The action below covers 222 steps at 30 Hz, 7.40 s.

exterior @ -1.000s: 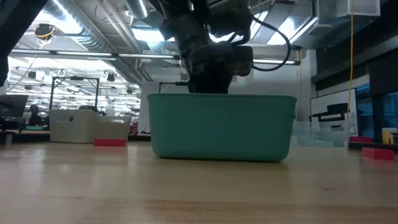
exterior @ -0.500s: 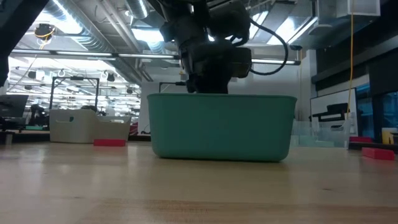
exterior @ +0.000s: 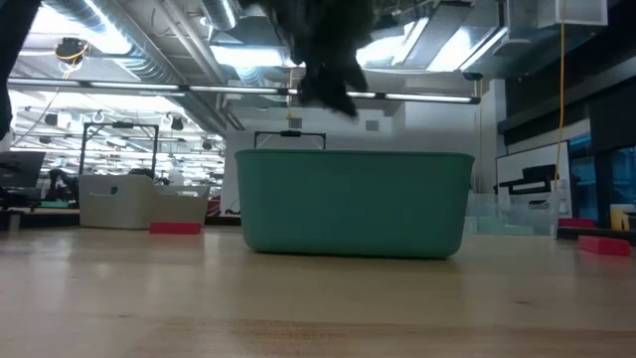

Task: Sort & place blocks by color
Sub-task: Put the rectangular orange block into the blue green bin

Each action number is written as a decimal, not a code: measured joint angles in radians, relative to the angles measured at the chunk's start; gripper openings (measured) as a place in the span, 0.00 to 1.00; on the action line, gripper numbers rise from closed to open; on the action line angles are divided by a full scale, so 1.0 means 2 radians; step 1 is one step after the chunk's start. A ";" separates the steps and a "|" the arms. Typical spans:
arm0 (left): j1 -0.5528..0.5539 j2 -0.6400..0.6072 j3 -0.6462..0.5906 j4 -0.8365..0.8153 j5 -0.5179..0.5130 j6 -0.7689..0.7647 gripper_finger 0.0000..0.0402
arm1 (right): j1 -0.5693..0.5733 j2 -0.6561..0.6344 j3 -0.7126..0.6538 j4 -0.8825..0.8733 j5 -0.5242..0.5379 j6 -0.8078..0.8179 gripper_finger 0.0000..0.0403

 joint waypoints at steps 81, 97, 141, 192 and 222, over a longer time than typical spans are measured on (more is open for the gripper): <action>-0.043 -0.499 -0.398 0.465 -0.158 0.000 0.58 | 0.043 0.213 -0.058 -0.619 -0.093 0.661 0.79; -0.043 -0.499 -0.398 0.465 -0.159 0.000 0.58 | 0.044 0.206 -0.163 -0.494 -0.011 0.819 0.79; -0.043 -0.499 -0.398 0.465 -0.174 -0.002 0.58 | 0.044 0.197 -0.197 -0.421 0.017 0.766 0.28; -0.043 -0.499 -0.398 0.466 -0.154 -0.102 0.58 | 0.039 0.164 0.004 0.110 -0.036 0.091 0.28; -0.043 -0.499 -0.398 0.465 -0.156 -0.101 0.58 | 0.039 0.441 0.190 -0.241 -0.107 0.121 0.28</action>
